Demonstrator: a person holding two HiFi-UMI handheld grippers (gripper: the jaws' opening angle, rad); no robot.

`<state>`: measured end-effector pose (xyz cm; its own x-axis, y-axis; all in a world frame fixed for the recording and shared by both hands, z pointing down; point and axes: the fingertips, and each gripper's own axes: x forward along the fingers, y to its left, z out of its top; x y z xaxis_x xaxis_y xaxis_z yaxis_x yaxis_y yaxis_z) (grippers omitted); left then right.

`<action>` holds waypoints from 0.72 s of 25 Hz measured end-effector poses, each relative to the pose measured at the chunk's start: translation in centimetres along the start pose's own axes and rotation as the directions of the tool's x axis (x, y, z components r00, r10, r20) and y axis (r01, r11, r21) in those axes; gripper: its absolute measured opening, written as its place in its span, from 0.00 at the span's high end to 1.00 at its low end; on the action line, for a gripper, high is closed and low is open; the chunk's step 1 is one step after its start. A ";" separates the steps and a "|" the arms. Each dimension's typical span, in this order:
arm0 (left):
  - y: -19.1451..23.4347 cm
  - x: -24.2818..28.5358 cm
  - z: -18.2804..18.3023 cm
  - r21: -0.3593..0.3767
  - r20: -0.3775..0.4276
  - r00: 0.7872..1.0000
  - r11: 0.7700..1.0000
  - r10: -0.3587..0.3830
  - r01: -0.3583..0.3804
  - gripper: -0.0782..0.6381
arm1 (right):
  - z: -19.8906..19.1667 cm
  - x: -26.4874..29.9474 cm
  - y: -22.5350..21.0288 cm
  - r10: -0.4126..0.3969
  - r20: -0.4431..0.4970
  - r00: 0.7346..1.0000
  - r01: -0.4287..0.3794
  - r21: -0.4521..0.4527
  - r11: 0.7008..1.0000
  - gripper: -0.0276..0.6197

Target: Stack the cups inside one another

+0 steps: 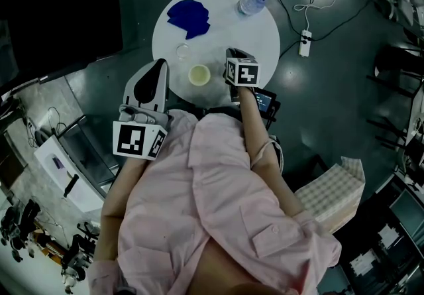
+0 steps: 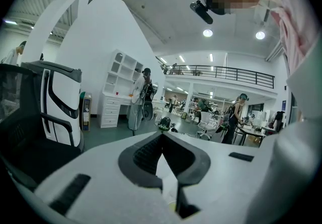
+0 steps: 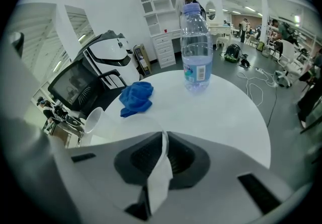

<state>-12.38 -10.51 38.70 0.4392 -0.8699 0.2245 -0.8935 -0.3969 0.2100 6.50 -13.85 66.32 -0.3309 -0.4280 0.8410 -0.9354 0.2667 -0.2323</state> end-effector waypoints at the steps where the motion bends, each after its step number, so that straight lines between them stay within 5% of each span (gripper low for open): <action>1: 0.0 0.0 0.0 0.000 -0.001 1.000 1.000 -0.003 0.003 0.88 | 0.1 -0.1 0.0 -0.001 0.006 1.000 0.001 0.002 1.000 0.89; 18: -1.0 -1.1 0.3 0.021 0.030 0.999 0.999 -0.029 0.028 0.88 | 4.8 -6.1 1.2 -0.009 0.240 0.971 0.009 0.002 1.000 0.90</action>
<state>-12.04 -9.25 37.92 0.4619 -0.8664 0.1896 -0.8824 -0.4273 0.1968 6.83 -15.03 58.59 -0.3426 -0.6248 0.7016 -0.9385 0.2610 -0.2258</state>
